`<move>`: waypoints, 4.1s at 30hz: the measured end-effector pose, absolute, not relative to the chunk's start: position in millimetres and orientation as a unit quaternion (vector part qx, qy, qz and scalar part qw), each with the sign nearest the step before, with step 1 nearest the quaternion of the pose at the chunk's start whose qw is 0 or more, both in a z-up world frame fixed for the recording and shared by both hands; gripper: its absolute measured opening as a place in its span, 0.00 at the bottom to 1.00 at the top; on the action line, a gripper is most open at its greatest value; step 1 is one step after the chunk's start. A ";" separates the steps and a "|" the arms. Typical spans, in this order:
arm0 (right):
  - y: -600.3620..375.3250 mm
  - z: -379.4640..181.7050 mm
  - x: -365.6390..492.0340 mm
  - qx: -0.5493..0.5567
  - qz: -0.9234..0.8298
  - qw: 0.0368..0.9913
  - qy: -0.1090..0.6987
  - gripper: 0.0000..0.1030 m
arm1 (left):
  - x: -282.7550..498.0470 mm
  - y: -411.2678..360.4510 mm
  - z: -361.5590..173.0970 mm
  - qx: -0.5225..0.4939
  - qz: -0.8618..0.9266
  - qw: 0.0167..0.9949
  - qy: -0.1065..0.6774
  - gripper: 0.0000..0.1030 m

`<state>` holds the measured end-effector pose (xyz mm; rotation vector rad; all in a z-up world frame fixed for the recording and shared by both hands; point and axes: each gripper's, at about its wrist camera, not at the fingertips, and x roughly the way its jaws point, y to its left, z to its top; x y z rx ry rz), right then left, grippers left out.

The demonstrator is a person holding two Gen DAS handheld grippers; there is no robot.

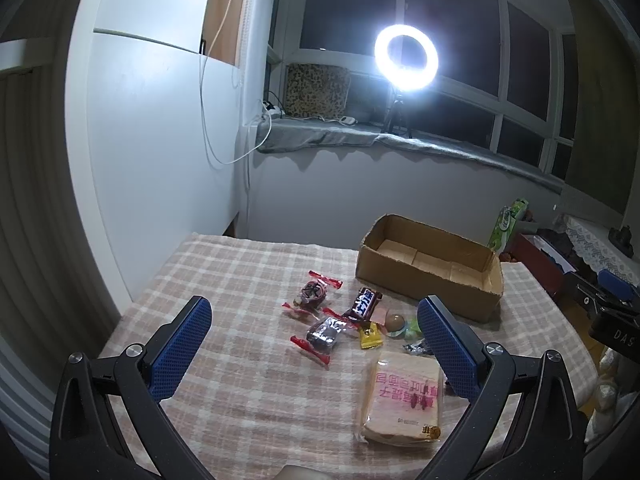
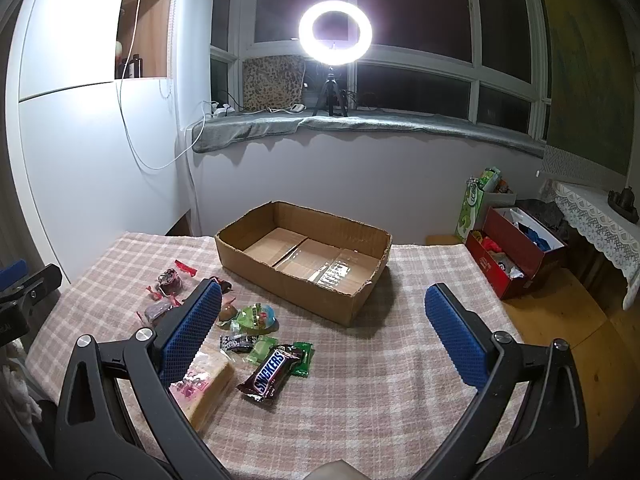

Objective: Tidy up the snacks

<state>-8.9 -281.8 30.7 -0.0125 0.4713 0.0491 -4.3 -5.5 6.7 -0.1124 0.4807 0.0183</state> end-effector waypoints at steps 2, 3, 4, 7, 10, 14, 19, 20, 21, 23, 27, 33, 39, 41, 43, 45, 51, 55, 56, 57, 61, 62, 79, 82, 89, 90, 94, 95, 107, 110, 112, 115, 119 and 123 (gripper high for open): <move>-281.6 30.5 -8.9 -0.006 0.024 0.972 0.233 1.00 | -4.2 -6.1 6.5 -0.055 0.008 0.970 0.239 0.99; -281.4 30.2 -8.6 -0.006 0.024 0.972 0.233 1.00 | -4.4 -6.7 6.2 -0.054 0.008 0.970 0.239 0.99; -281.1 30.3 -8.7 -0.005 0.024 0.972 0.234 1.00 | -4.3 -7.0 6.1 -0.054 0.008 0.969 0.239 0.99; -281.2 29.2 -8.0 -0.006 0.024 0.972 0.233 1.00 | -3.2 -7.2 5.3 -0.054 0.008 0.969 0.240 0.99; -281.2 28.7 -7.8 -0.005 0.024 0.972 0.234 1.00 | -3.6 -7.5 4.6 -0.054 0.008 0.969 0.240 0.99; -280.9 27.9 -9.2 -0.006 0.026 0.972 0.235 1.00 | -3.4 -7.7 4.6 -0.053 0.007 0.969 0.240 0.99; -281.5 27.1 -8.4 -0.005 0.025 0.971 0.236 1.00 | -3.3 -8.6 4.3 -0.053 0.007 0.969 0.240 0.99; -281.4 27.2 -8.3 -0.004 0.025 0.971 0.236 1.00 | -3.5 -9.5 3.8 -0.052 0.006 0.969 0.240 0.99; -281.0 27.1 -7.6 -0.005 0.025 0.971 0.236 1.00 | -3.7 -9.9 3.9 -0.052 0.006 0.969 0.240 0.99; -280.9 27.3 -7.9 -0.005 0.025 0.971 0.236 1.00 | -3.4 -10.1 3.6 -0.052 0.005 0.969 0.240 0.99; -280.7 27.4 -7.9 -0.005 0.025 0.971 0.236 1.00 | -3.6 -10.3 3.3 -0.055 0.006 0.969 0.240 0.99; -281.4 26.3 -8.2 -0.005 0.025 0.971 0.237 1.00 | -3.6 -9.7 3.4 -0.059 0.003 0.969 0.241 0.99; -280.9 26.2 -7.9 -0.006 0.025 0.971 0.236 1.00 | -3.8 -9.7 3.2 -0.058 0.000 0.969 0.241 0.99; -281.0 26.1 -7.6 -0.006 0.025 0.971 0.237 1.00 | -4.0 -9.7 3.3 -0.057 -0.001 0.969 0.241 0.99; -280.8 25.9 -7.9 -0.006 0.025 0.971 0.238 1.00 | -4.0 -9.7 3.1 -0.058 -0.001 0.969 0.242 0.99; -280.7 25.9 -7.8 -0.006 0.025 0.971 0.239 1.00 | -4.0 -10.0 3.2 -0.058 -0.001 0.968 0.242 0.99; -280.4 23.9 -7.8 -0.007 0.025 0.971 0.239 1.00 | -3.8 -10.9 2.6 -0.057 -0.004 0.968 0.243 0.99; -280.5 24.2 -7.2 -0.006 0.025 0.971 0.239 1.00 | -3.3 -11.6 1.9 -0.057 -0.004 0.968 0.245 0.99; -280.5 23.7 -7.9 -0.006 0.025 0.971 0.239 1.00 | -3.4 -12.3 1.8 -0.056 -0.004 0.968 0.244 0.99; -280.6 23.5 -7.8 -0.006 0.025 0.971 0.239 1.00 | -3.3 -12.2 1.8 -0.056 -0.004 0.968 0.244 0.99; -280.5 18.3 -7.5 -0.006 0.026 0.970 0.241 1.00 | -3.2 -12.1 0.2 -0.056 -0.006 0.968 0.245 0.99; -280.6 15.7 -7.3 -0.005 0.027 0.969 0.244 1.00 | -2.8 -12.0 -0.9 -0.057 -0.008 0.967 0.247 0.99; -276.8 -49.1 23.1 0.112 0.168 0.904 0.376 0.86 | 23.4 8.0 -61.3 -0.187 -0.108 0.911 0.352 0.76; -271.7 -65.0 27.2 0.133 0.192 0.884 0.404 0.81 | 28.0 6.0 -74.1 -0.208 -0.131 0.895 0.372 0.70; -252.3 -91.3 32.5 0.143 0.234 0.851 0.449 0.61 | 34.6 2.0 -96.1 -0.232 -0.165 0.869 0.404 0.57; -251.6 -93.7 33.7 0.147 0.237 0.847 0.453 0.61 | 35.7 1.4 -99.0 -0.234 -0.167 0.866 0.408 0.56; -246.9 -104.6 37.0 0.165 0.254 0.827 0.473 0.52 | 38.1 0.4 -105.7 -0.237 -0.178 0.858 0.420 0.51; -245.9 -107.6 37.8 0.169 0.258 0.823 0.477 0.51 | 38.5 0.3 -107.4 -0.239 -0.180 0.856 0.422 0.51; -233.1 -128.5 50.1 0.203 0.292 0.788 0.503 0.34 | 42.7 -5.9 -124.0 -0.255 -0.203 0.837 0.439 0.41; -231.8 -127.5 48.5 0.202 0.299 0.787 0.500 0.31 | 42.3 -8.3 -123.1 -0.250 -0.208 0.838 0.438 0.39; -228.9 -124.1 47.9 0.195 0.302 0.790 0.498 0.29 | 41.7 -11.6 -120.9 -0.243 -0.207 0.841 0.438 0.39; -225.2 -123.6 49.3 0.184 0.302 0.794 0.494 0.29 | 40.8 -16.4 -117.7 -0.229 -0.204 0.846 0.435 0.39; -228.8 -116.7 50.3 0.184 0.300 0.800 0.485 0.29 | 40.5 -20.4 -111.7 -0.224 -0.210 0.848 0.432 0.39; -235.0 -99.8 54.9 0.174 0.298 0.813 0.468 0.29 | 46.3 -29.2 -98.2 -0.212 -0.218 0.855 0.419 0.39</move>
